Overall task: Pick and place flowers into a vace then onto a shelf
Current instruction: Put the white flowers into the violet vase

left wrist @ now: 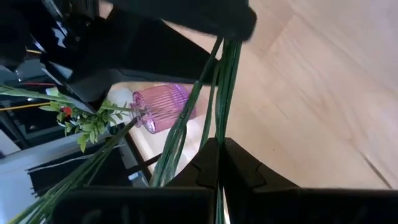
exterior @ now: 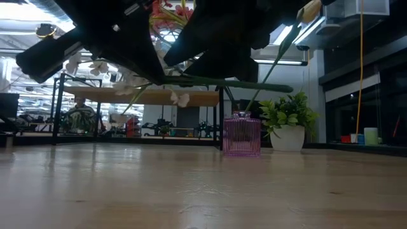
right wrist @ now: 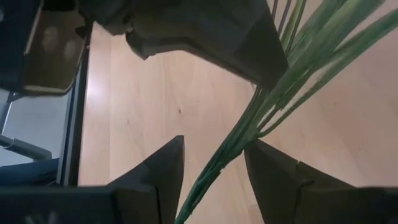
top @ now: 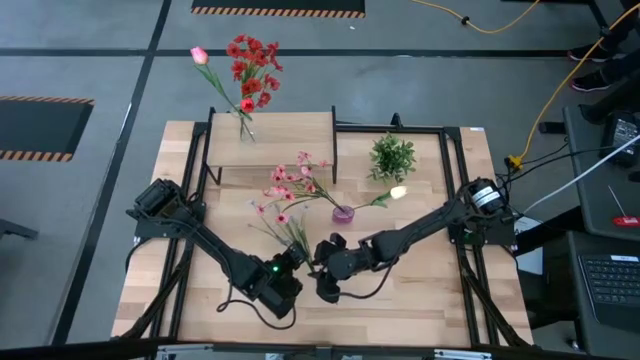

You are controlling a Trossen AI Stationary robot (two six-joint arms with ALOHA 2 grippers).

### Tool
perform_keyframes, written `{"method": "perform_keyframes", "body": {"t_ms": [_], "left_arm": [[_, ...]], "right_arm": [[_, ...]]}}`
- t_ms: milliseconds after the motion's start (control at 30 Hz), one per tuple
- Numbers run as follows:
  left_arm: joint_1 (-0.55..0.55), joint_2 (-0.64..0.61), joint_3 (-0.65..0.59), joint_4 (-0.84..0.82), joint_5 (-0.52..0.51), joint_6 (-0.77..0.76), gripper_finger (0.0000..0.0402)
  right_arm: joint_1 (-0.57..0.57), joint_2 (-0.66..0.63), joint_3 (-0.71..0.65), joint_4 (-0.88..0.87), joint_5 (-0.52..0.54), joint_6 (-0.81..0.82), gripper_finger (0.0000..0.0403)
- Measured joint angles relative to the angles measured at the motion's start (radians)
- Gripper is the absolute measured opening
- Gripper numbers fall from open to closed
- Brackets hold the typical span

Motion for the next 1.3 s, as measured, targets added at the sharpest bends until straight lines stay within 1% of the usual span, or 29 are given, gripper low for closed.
{"method": "perform_keyframes", "body": {"t_ms": [133,400,533,667,800,1000,1233,1300], "left_arm": [[0.006,0.0,0.0,0.007,-0.003,0.004,0.0003],[0.007,0.0,0.0,0.009,-0.053,0.004,0.0003],[0.007,0.0,0.0,0.037,-0.066,0.004,0.0003],[0.007,0.0,-0.001,0.056,-0.059,0.02,0.0003],[0.007,0.0,-0.001,0.057,-0.028,0.007,0.0003],[-0.005,-0.001,-0.001,0.056,-0.03,-0.016,0.0011],[-0.038,-0.001,-0.001,0.062,-0.03,-0.021,0.004],[-0.051,-0.001,-0.001,0.062,-0.03,-0.044,0.0049]], "right_arm": [[-0.012,0.0,0.0,-0.002,-0.024,-0.001,0.0159],[-0.016,-0.001,0.0,-0.003,-0.026,-0.023,0.0107],[-0.015,-0.001,-0.001,-0.004,-0.027,-0.024,0.0089],[-0.015,-0.001,-0.001,-0.008,-0.033,-0.042,0.0079],[-0.015,-0.001,-0.002,-0.009,-0.036,-0.05,0.0061],[-0.015,-0.001,-0.002,-0.021,-0.036,-0.051,0.0012],[-0.016,-0.001,-0.002,-0.022,-0.034,-0.057,0.0008],[-0.016,-0.001,-0.002,-0.016,-0.034,-0.069,0.0005]]}}
